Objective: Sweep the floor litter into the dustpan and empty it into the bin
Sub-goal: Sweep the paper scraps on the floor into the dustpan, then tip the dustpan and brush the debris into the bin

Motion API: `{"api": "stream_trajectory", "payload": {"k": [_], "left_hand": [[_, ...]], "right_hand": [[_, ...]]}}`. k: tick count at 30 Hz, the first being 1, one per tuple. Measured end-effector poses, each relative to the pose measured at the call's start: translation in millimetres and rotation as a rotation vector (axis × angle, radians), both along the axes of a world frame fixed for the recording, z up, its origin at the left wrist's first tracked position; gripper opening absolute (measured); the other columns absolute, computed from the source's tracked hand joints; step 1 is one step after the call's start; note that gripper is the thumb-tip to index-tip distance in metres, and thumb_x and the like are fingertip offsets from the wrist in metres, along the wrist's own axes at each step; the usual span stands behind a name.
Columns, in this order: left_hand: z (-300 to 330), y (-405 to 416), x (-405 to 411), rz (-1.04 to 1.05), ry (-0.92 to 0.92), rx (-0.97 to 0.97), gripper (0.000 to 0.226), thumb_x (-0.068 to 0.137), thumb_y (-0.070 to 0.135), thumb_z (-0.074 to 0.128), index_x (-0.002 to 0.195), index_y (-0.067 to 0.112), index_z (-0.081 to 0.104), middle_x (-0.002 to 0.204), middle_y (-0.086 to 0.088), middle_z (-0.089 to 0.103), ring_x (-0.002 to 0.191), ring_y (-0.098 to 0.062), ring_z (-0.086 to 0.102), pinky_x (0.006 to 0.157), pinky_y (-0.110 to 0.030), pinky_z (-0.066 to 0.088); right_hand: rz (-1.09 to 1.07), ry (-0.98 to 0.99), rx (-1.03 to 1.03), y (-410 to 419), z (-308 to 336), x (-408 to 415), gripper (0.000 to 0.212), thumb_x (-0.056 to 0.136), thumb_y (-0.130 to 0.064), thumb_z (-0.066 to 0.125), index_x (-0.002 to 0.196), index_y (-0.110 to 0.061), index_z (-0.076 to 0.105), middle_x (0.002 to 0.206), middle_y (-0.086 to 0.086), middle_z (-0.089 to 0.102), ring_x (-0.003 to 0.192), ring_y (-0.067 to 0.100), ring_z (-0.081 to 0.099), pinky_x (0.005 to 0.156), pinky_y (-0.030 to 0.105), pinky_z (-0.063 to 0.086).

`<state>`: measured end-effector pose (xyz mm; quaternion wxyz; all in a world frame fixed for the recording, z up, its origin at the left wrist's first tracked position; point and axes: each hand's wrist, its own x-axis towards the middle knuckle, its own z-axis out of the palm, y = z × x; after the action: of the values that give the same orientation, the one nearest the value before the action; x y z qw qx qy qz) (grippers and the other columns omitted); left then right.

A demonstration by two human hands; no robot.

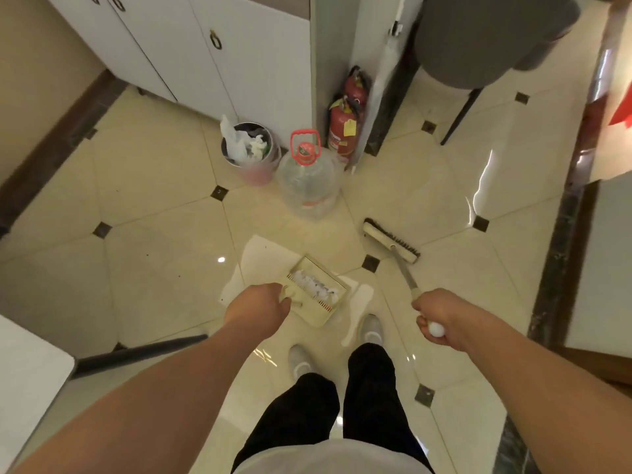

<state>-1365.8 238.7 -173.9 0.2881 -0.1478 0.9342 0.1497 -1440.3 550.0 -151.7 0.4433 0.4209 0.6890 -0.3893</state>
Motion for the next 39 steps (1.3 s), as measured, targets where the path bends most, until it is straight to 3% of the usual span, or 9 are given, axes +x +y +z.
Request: {"api": "stream_trajectory", "payload": {"k": [4,6,11,15,19,24,28,33,39], "left_hand": [[-2,27,-2,0.023,-0.018,0.025,0.033,0.099,0.046,0.049,0.112,0.022,0.066,0.098,-0.002,0.068,0.089,-0.024,0.061,0.069,-0.031,0.044],[3,36,-4,0.026,-0.031,0.017,0.031,0.098,0.047,0.049,0.107,0.024,0.066,0.087,0.003,0.062,0.082,-0.020,0.058,0.069,-0.031,0.047],[26,45,-11,0.074,-0.026,-0.010,0.027,0.097,0.048,0.049,0.100,0.027,0.066,0.083,0.007,0.061,0.077,-0.016,0.057,0.066,-0.030,0.047],[56,46,-22,0.187,-0.017,-0.028,0.027,0.095,0.048,0.049,0.096,0.028,0.067,0.089,0.005,0.069,0.081,-0.017,0.064,0.070,-0.031,0.054],[93,39,-31,0.266,0.035,-0.097,0.020,0.097,0.045,0.052,0.098,0.030,0.064,0.079,0.009,0.062,0.070,-0.011,0.059,0.056,-0.026,0.043],[147,14,-41,0.337,0.117,-0.141,0.024,0.097,0.048,0.050,0.093,0.029,0.065,0.077,0.007,0.065,0.071,-0.011,0.064,0.066,-0.034,0.059],[184,-10,-59,0.295,0.174,-0.200,0.023,0.099,0.047,0.051,0.108,0.029,0.063,0.083,0.010,0.066,0.072,-0.006,0.063,0.062,-0.026,0.056],[228,-55,-85,0.250,0.238,-0.299,0.034,0.099,0.050,0.051,0.122,0.027,0.062,0.090,0.008,0.068,0.079,-0.012,0.066,0.070,-0.034,0.061],[266,-103,-134,0.186,0.341,-0.416,0.032,0.098,0.049,0.051,0.116,0.026,0.063,0.085,0.004,0.061,0.077,-0.019,0.059,0.059,-0.031,0.048]], "right_hand": [[0.119,-0.094,-0.090,20,10,22,0.015,0.096,-0.015,0.055,0.105,-0.004,0.062,0.065,0.009,0.057,0.045,0.013,0.048,0.043,0.020,0.042],[0.081,-0.100,-0.167,39,24,20,0.020,0.096,-0.016,0.058,0.110,-0.003,0.063,0.057,0.007,0.053,0.041,0.012,0.042,0.042,0.019,0.034],[0.034,-0.119,-0.293,66,67,-15,0.026,0.096,-0.021,0.063,0.118,-0.006,0.061,0.065,0.009,0.055,0.037,0.009,0.039,0.033,0.016,0.035],[0.119,-0.065,-0.353,54,76,-48,0.028,0.095,-0.021,0.063,0.121,-0.010,0.062,0.062,0.007,0.055,0.038,0.008,0.039,0.034,0.015,0.032],[0.124,-0.017,-0.429,28,73,-79,0.027,0.094,-0.018,0.063,0.119,-0.009,0.062,0.062,0.005,0.053,0.039,0.008,0.038,0.036,0.014,0.033],[0.159,0.009,-0.539,-5,94,-117,0.027,0.093,-0.013,0.065,0.119,-0.007,0.062,0.060,0.004,0.046,0.037,0.008,0.034,0.035,0.013,0.030],[0.186,-0.020,-0.611,-19,117,-143,0.033,0.093,-0.013,0.064,0.125,-0.010,0.060,0.063,0.003,0.044,0.038,0.006,0.032,0.031,0.013,0.030],[0.146,-0.015,-0.690,-50,157,-172,0.030,0.093,-0.016,0.066,0.122,-0.021,0.061,0.064,0.004,0.045,0.036,0.004,0.034,0.028,0.012,0.033],[0.022,-0.047,-0.813,-97,179,-200,0.064,0.071,-0.016,0.074,0.132,-0.010,0.053,0.064,0.005,0.045,0.033,0.006,0.037,0.024,0.017,0.034]]}}
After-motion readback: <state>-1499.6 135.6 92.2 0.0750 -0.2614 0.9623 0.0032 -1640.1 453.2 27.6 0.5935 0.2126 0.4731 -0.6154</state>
